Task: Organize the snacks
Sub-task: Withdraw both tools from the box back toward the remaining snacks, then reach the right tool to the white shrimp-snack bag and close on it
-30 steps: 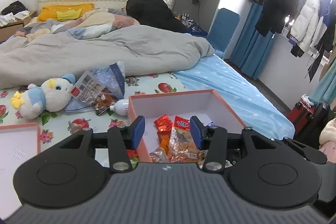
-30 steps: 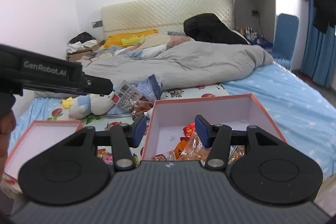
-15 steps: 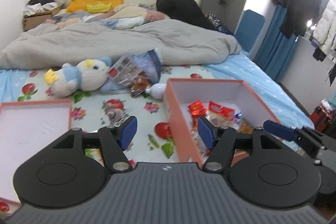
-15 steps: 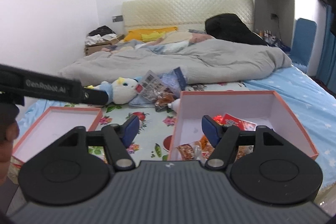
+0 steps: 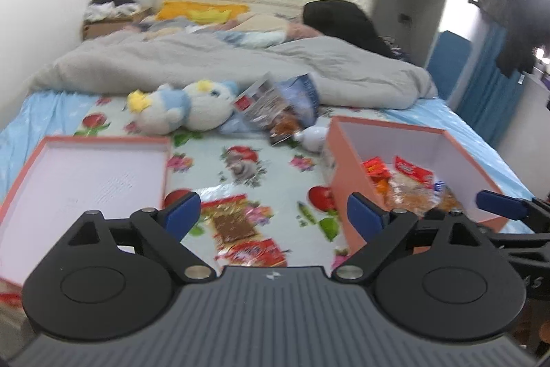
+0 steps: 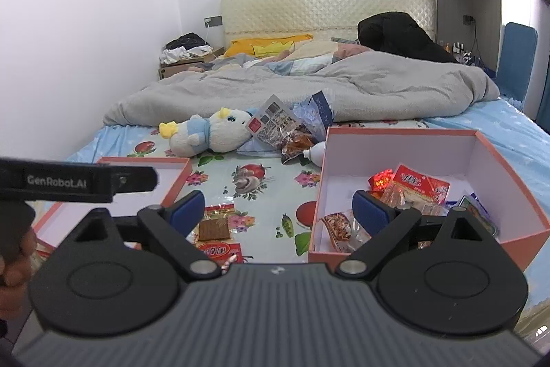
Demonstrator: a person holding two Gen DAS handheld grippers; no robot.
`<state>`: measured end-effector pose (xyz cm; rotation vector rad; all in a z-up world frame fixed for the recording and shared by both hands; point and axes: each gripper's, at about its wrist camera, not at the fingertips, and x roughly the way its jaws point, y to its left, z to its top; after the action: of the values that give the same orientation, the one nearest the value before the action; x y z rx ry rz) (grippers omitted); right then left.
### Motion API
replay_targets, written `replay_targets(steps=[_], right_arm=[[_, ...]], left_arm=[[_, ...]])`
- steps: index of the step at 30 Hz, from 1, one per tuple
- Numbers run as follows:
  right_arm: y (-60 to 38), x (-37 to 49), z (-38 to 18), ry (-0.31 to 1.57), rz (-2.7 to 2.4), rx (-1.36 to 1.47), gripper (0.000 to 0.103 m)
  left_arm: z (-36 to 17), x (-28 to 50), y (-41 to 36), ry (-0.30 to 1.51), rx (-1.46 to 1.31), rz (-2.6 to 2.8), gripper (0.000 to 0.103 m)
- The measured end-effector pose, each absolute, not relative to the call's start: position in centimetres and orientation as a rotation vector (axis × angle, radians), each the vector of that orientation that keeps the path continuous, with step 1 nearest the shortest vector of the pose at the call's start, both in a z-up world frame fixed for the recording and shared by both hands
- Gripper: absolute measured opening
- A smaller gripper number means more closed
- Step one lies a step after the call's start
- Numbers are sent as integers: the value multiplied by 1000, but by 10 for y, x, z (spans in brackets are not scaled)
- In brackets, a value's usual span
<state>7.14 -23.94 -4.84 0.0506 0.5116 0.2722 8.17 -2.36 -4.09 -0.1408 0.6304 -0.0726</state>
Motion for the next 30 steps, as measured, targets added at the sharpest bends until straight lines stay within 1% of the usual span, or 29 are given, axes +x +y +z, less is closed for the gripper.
replay_targets(steps=[5,13,20,30], right_arm=[[-239,75,-60,518,278,72,94],[-230,99,-74,581,312,51,94],[-216,129,-77,591,377,-57,94],[-197,205,-79,640,440,-209,94]], left_arm=[[-70,88,-16,670,-151,-54,94],[-113,109,-9,757,-192,-50,94],[-148,139,-6,816,-251,-62,94],[-185,194,-7,867,-232,-70,93]])
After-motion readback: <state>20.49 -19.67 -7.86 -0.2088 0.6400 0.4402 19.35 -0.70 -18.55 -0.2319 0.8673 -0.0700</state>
